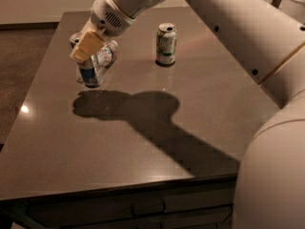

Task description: Move redbull can near water bottle

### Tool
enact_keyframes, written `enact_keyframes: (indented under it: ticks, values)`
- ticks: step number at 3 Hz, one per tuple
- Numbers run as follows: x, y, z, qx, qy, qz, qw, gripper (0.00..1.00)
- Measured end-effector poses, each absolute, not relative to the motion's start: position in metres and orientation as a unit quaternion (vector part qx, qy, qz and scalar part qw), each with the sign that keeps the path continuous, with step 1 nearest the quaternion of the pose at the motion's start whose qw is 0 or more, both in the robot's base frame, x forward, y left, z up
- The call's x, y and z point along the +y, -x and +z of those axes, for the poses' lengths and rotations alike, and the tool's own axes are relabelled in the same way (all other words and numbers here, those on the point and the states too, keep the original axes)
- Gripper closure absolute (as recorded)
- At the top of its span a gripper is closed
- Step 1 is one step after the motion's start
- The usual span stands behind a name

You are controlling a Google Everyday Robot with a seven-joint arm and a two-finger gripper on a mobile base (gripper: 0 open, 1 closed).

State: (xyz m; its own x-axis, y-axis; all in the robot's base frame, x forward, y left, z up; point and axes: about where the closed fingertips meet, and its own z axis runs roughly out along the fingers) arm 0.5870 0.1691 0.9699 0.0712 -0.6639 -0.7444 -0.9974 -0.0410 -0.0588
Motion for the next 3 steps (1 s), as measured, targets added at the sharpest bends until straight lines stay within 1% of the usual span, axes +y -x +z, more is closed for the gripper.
enact_keyframes:
  ticks: [1,2,3]
  values:
    - [0.165,-0.599,0.953,0.639,0.658,0.269,0.295,1.00]
    - [0.161,-0.606,0.941,0.650,0.646,0.261,0.302,0.82]
    - [0.159,-0.611,0.935,0.657,0.635,0.257,0.314,0.58]
